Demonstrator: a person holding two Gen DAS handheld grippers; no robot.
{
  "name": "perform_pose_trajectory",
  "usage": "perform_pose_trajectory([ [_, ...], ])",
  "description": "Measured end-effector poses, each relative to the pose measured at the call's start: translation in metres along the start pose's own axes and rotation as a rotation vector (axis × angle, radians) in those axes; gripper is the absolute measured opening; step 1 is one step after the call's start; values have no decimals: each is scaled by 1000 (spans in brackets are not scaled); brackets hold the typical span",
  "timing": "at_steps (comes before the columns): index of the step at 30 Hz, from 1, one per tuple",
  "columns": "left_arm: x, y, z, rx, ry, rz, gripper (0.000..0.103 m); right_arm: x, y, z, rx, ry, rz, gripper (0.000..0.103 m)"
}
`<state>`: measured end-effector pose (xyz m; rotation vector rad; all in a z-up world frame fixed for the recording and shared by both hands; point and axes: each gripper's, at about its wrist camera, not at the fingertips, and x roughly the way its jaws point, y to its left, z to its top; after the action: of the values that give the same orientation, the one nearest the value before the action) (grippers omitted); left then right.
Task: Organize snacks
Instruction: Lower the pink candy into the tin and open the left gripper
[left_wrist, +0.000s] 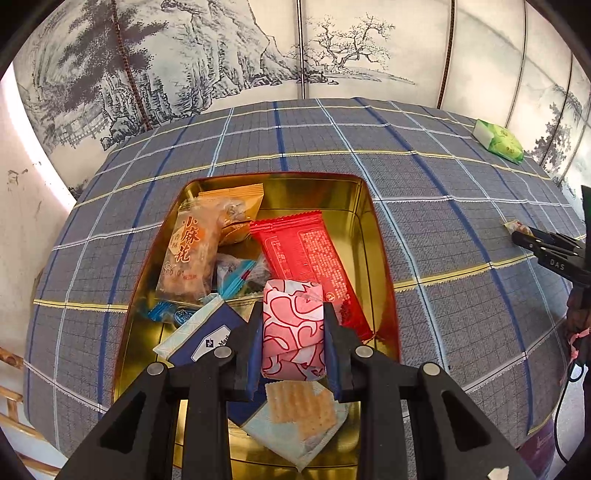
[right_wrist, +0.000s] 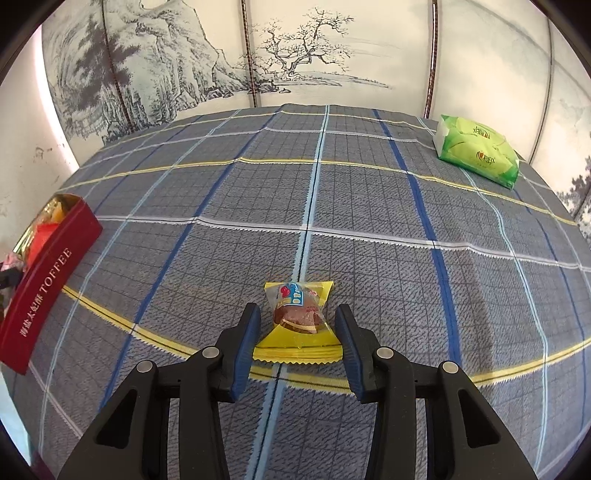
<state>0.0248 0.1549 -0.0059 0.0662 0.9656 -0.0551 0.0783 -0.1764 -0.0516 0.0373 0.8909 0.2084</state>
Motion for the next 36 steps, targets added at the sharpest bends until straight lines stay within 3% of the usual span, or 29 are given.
perform_pose_trajectory([
  [7,-1,1,-3,27,-12,-25,31,-15,15,-9,7,-18,52,43],
  [12,-14,6,-7,17,-59,21,49,-32,29,-5,-4,-50,73,43],
  [14,-22,10,-9,6,-86,48,64,-39,34,-4,-14,-61,78,43],
  [17,-35,16,-14,-22,-120,52,73,-43,40,-5,-13,-67,83,43],
  [28,-52,3,-22,16,-150,33,74,-46,36,-33,-19,-27,41,43],
  [36,-57,7,-26,-9,-158,29,74,-70,62,-15,-74,-85,93,43],
])
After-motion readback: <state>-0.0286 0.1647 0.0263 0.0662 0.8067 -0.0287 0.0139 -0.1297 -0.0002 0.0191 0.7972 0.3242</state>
